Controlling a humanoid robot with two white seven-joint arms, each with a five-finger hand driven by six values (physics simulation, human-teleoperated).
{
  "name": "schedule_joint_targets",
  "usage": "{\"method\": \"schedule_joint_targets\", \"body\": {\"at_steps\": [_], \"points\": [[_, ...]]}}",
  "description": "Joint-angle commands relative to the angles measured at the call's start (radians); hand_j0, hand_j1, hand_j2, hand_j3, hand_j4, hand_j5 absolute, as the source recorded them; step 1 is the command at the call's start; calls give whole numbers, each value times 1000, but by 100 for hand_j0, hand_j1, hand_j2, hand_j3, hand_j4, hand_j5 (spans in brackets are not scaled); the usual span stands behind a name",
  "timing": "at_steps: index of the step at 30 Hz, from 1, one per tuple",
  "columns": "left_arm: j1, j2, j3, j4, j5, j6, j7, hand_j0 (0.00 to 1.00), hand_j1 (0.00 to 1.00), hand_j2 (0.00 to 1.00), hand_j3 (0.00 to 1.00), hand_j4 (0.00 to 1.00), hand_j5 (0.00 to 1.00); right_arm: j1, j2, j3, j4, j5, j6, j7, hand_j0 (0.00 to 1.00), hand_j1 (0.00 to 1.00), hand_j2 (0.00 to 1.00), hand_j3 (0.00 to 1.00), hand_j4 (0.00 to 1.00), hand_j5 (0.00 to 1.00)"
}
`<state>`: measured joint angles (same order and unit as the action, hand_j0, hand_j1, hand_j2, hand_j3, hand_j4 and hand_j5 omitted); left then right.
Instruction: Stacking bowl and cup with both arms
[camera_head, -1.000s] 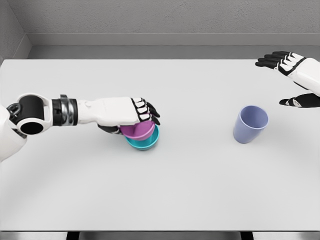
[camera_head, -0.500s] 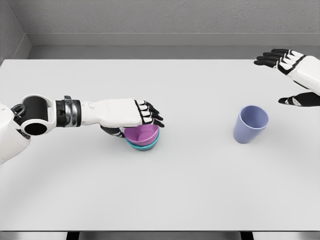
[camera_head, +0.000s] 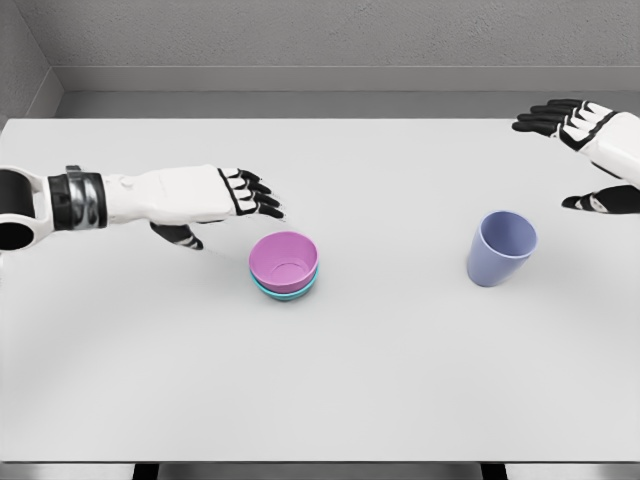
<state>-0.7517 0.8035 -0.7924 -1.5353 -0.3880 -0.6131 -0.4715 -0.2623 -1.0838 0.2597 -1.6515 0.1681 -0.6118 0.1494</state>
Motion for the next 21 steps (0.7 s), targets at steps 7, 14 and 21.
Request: {"method": "schedule_joint_targets", "body": {"at_steps": [7, 14, 21], "points": [[14, 72, 76, 178, 14, 2, -2, 100, 100, 100, 100, 100, 100, -31, -34, -56, 44, -6, 1, 248, 100, 100, 100, 100, 100, 100], [18, 75, 78, 201, 14, 2, -2, 100, 100, 100, 100, 100, 100, -135, -10, -59, 85, 74, 1, 461, 100, 100, 100, 100, 100, 100], [18, 63, 90, 227, 11, 2, -4, 100, 100, 100, 100, 100, 100, -282, 56, 121, 99, 223, 1, 461, 100, 100, 100, 100, 100, 100]]}}
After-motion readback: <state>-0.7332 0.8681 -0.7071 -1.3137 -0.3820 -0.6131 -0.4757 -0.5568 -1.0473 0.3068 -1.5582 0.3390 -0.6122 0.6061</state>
